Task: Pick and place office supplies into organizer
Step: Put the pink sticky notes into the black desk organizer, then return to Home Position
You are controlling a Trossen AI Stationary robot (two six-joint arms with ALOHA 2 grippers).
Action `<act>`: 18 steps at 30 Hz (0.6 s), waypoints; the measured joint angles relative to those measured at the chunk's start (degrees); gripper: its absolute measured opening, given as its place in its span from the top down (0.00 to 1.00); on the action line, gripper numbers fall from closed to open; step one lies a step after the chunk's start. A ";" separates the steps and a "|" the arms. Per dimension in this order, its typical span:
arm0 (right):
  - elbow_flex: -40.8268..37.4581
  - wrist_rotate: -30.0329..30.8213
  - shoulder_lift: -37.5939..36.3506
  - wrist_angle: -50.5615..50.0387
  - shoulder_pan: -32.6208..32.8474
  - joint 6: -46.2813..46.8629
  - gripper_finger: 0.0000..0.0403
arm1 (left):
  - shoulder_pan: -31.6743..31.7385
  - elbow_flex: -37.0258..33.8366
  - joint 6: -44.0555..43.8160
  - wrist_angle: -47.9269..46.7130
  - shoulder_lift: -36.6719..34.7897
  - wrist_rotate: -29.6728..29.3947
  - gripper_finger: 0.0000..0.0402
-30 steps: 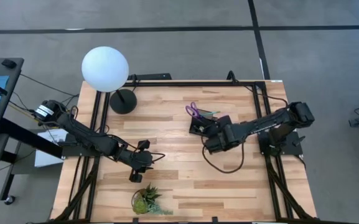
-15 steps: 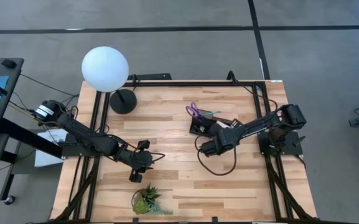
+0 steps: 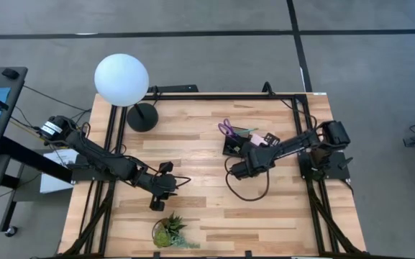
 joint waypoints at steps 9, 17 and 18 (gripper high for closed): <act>0.00 -1.90 0.02 0.43 -3.24 -0.60 0.74 | -0.01 0.00 -0.24 -0.02 0.00 0.02 0.74; 0.00 -5.00 0.02 3.68 -2.22 -0.69 0.71 | -0.07 0.00 0.12 -0.07 0.00 0.29 0.74; 0.00 -5.24 0.02 3.76 -1.82 -0.69 0.71 | -0.07 0.00 0.16 -0.07 0.00 0.33 0.74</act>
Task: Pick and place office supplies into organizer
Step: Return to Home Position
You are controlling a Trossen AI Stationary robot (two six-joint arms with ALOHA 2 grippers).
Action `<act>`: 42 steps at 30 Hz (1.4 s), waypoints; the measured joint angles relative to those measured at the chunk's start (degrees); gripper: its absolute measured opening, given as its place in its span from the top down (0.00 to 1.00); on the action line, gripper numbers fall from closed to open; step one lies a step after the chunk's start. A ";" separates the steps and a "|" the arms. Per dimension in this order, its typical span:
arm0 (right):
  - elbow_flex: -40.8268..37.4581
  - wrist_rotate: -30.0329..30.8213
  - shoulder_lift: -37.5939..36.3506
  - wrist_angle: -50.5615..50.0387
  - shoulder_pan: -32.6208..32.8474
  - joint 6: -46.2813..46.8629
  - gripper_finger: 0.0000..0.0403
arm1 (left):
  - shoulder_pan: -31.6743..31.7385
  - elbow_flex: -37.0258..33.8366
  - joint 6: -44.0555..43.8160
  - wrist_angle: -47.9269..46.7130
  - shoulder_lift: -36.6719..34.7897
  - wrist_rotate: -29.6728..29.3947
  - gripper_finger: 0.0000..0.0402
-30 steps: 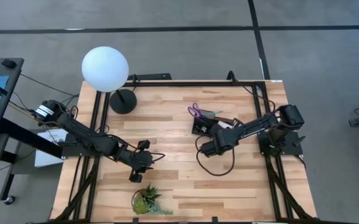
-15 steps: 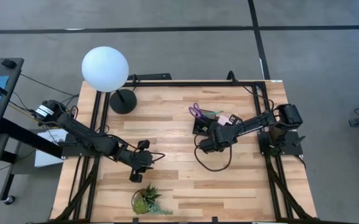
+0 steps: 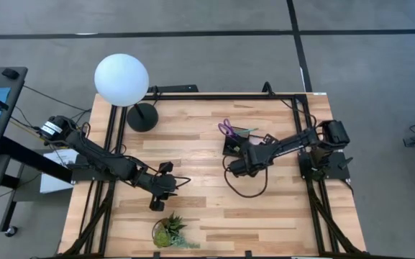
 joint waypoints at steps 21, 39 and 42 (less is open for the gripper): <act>12.96 14.45 -2.90 -14.88 12.66 15.74 0.71 | 0.02 1.50 -0.52 -3.40 -0.57 -4.03 0.74; 23.25 21.89 -31.76 -12.43 23.58 -8.31 0.71 | 0.22 18.32 6.64 -41.76 -29.24 -20.95 0.74; 11.95 25.46 -39.00 -7.10 27.08 -4.76 0.71 | 1.06 14.94 -3.62 -46.23 -35.70 -26.78 0.74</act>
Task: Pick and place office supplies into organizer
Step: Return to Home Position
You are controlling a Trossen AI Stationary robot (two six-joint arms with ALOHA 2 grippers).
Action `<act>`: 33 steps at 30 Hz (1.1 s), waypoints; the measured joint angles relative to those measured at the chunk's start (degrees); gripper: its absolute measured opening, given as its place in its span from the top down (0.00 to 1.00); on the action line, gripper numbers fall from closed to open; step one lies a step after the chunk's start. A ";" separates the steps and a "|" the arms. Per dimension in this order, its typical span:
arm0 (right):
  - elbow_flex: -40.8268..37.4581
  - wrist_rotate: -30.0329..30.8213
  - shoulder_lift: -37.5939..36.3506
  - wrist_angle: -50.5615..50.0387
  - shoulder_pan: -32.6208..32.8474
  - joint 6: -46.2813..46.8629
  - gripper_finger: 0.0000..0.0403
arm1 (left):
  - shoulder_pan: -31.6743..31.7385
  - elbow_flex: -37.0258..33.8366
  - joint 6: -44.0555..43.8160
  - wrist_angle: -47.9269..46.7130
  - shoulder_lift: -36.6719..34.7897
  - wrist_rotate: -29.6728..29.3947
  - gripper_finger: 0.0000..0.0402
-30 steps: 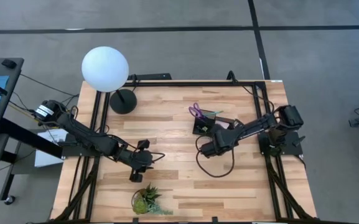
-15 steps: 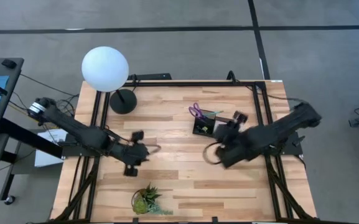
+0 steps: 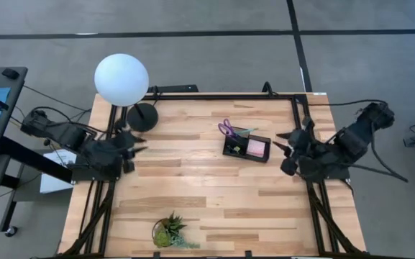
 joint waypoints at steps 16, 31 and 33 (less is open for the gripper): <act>-55.38 -13.25 -34.79 74.20 -1.49 -34.36 0.71 | 3.28 -31.76 11.30 43.88 -34.62 26.31 0.74; -73.50 -27.79 -54.83 88.89 -14.02 -39.95 0.71 | 3.82 -33.19 8.97 39.59 -42.17 28.36 0.74; -73.52 -27.87 -56.92 86.21 -14.36 -40.16 0.71 | 3.82 -31.31 10.40 39.06 -42.18 26.97 0.74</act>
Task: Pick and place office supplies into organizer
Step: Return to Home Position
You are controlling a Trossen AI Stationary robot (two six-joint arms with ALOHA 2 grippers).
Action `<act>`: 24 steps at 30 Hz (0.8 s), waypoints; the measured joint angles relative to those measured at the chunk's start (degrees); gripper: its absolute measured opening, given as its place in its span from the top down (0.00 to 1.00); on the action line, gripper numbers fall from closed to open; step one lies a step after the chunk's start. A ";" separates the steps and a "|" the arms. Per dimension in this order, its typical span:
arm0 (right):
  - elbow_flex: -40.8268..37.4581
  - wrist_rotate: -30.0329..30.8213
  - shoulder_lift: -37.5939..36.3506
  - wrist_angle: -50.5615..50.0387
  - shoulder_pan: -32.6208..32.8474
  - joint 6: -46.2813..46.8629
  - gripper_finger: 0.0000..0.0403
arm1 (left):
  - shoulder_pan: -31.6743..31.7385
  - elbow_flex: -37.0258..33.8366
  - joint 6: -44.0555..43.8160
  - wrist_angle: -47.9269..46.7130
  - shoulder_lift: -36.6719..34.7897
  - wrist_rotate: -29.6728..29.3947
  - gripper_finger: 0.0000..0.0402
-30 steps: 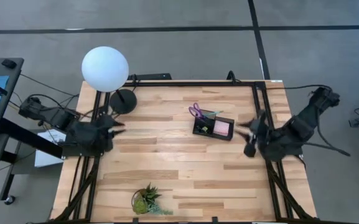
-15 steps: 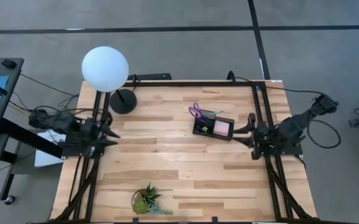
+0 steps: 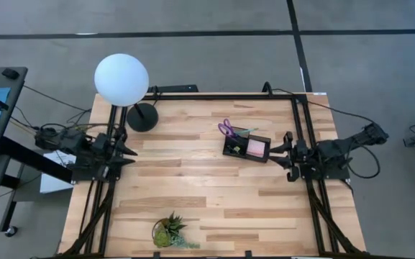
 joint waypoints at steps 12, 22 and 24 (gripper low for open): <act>-3.35 -0.20 -6.44 -1.27 0.01 -2.63 0.71 | 0.02 -1.72 3.56 2.71 0.07 -0.71 0.74; -4.07 -0.06 -6.36 -1.05 -0.03 -2.40 0.71 | 0.02 -11.96 0.99 15.40 0.09 0.48 0.74; -4.07 -0.10 -6.16 -1.08 0.04 0.35 0.71 | 0.02 -13.94 1.27 18.52 0.14 0.95 0.74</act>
